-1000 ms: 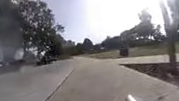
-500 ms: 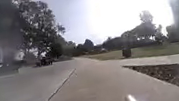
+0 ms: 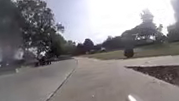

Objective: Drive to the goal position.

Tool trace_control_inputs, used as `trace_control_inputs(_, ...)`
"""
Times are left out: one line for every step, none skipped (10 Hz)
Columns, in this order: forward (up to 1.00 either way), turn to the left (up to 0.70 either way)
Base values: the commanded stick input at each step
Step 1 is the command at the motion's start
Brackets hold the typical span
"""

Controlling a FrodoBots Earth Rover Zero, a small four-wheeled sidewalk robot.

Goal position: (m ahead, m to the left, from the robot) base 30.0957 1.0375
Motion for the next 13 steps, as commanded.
trace_control_inputs(0.70,0.00)
trace_control_inputs(0.70,0.13)
trace_control_inputs(0.70,0.27)
trace_control_inputs(0.70,0.18)
trace_control_inputs(0.70,0.08)
trace_control_inputs(0.70,0.16)
trace_control_inputs(0.70,0.09)
trace_control_inputs(0.70,0.02)
trace_control_inputs(0.70,0.00)
trace_control_inputs(0.70,0.00)
trace_control_inputs(0.70,0.00)
trace_control_inputs(0.70,0.00)
trace_control_inputs(0.70,0.00)
